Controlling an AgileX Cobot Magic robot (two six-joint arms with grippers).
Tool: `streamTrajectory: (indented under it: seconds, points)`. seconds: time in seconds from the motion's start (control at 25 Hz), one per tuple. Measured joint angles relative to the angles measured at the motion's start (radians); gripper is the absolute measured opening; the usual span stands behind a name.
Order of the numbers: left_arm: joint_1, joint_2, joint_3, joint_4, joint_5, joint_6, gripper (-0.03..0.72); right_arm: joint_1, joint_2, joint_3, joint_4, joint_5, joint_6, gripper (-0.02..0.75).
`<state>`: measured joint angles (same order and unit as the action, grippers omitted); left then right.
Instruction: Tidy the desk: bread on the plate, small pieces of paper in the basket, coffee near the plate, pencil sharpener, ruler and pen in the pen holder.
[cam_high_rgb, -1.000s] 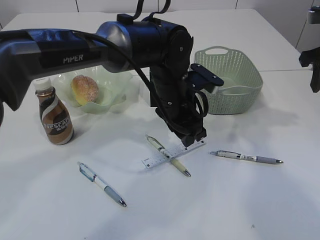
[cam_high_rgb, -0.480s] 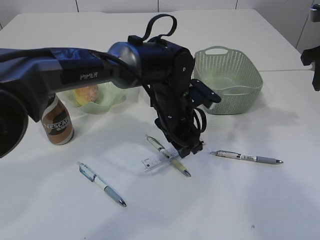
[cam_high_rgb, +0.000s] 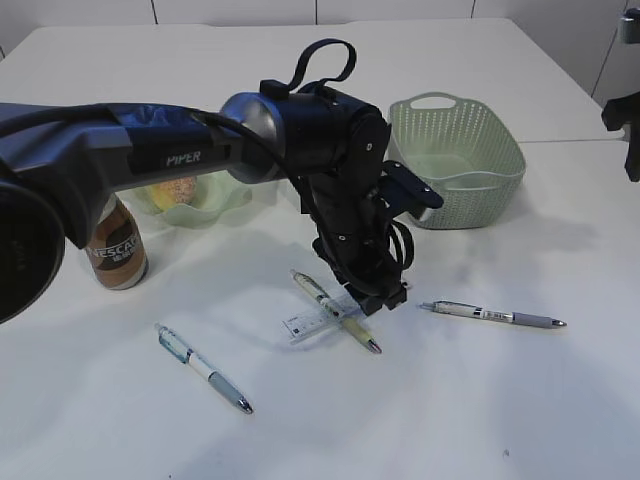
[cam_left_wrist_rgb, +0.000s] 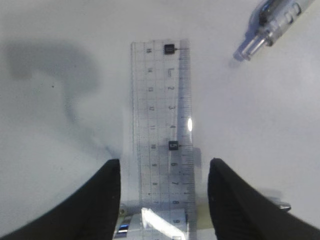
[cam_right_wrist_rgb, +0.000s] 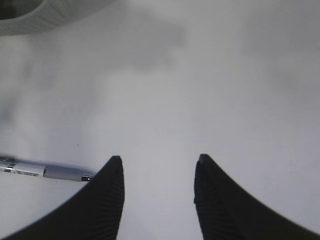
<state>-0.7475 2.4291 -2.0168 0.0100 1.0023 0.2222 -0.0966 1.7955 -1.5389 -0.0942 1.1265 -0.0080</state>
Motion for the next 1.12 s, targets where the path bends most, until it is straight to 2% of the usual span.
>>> streamTrajectory:
  seconds: [0.88, 1.12]
  points:
    - [0.0, 0.014, 0.0, -0.01, -0.007, 0.0, 0.394, 0.0, 0.0, 0.0, 0.0, 0.0, 0.008, 0.372]
    - [0.011, 0.014, 0.0, -0.058, 0.001, -0.004, 0.391, 0.0, 0.0, 0.0, 0.011, 0.0, 0.008, 0.372]
